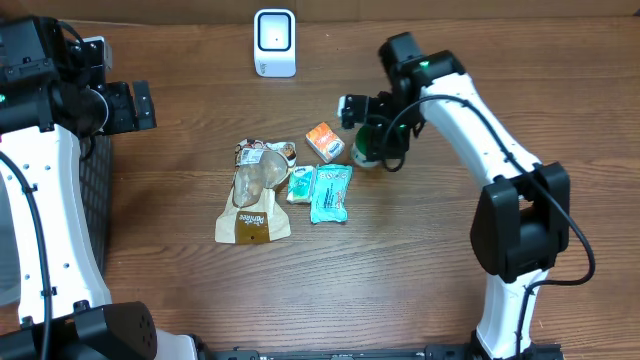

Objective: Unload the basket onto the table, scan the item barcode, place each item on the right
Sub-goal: 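Lift the jar with the right gripper and shift it slightly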

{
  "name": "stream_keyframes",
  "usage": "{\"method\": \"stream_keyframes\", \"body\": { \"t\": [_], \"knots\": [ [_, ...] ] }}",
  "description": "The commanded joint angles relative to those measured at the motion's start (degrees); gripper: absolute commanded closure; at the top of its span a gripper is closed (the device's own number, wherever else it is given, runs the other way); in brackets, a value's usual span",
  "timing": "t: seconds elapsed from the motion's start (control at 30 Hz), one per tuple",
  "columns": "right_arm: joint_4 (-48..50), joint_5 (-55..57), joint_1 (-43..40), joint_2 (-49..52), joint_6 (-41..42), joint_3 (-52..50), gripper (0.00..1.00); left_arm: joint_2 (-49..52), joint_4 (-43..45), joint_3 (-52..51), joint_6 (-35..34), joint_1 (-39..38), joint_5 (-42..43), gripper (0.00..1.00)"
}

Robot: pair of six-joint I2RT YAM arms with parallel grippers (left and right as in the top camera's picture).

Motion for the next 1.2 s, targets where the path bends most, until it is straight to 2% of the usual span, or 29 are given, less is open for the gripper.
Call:
{"method": "stream_keyframes", "body": {
  "t": [0.0,0.37,0.57,0.73,0.8,0.83,0.9,1.0,1.1,1.17],
  "knots": [
    [0.4,-3.5,-1.3,-1.1,-6.9,-0.5,0.38,0.2,0.0,0.7,1.5,0.2,0.0,0.0],
    [1.6,-3.3,-1.4,-1.0,-8.5,-4.0,0.36,0.2,0.0,0.7,1.5,0.2,0.0,0.0],
    [1.4,-3.3,-1.4,-1.0,-3.1,-4.0,0.21,0.2,0.0,0.7,1.5,0.2,0.0,0.01],
    [1.6,-3.3,-1.4,-1.0,-0.7,-4.0,0.16,0.2,0.0,0.7,1.5,0.2,0.0,0.01],
    [1.5,-3.3,-1.4,-1.0,-0.3,-4.0,0.0,0.2,0.0,0.7,1.5,0.2,0.0,0.01],
    [1.5,-3.3,-1.4,-1.0,1.1,-3.8,0.0,0.2,0.0,0.7,1.5,0.2,0.0,0.01],
    [1.5,-3.3,-1.4,-1.0,4.7,-2.8,0.0,0.2,0.0,0.7,1.5,0.2,0.0,0.01],
    [1.2,-3.3,-1.4,-1.3,14.5,0.5,0.0,0.2,0.0,0.7,1.5,0.2,0.0,0.0],
    [-0.3,-3.3,-1.4,-1.7,29.9,5.9,0.0,0.2,0.0,0.7,1.5,0.2,0.0,0.01],
    [-2.6,-2.8,-1.4,-1.7,44.8,10.6,0.0,0.2,0.0,0.7,1.5,0.2,0.0,0.0]
  ]
}}
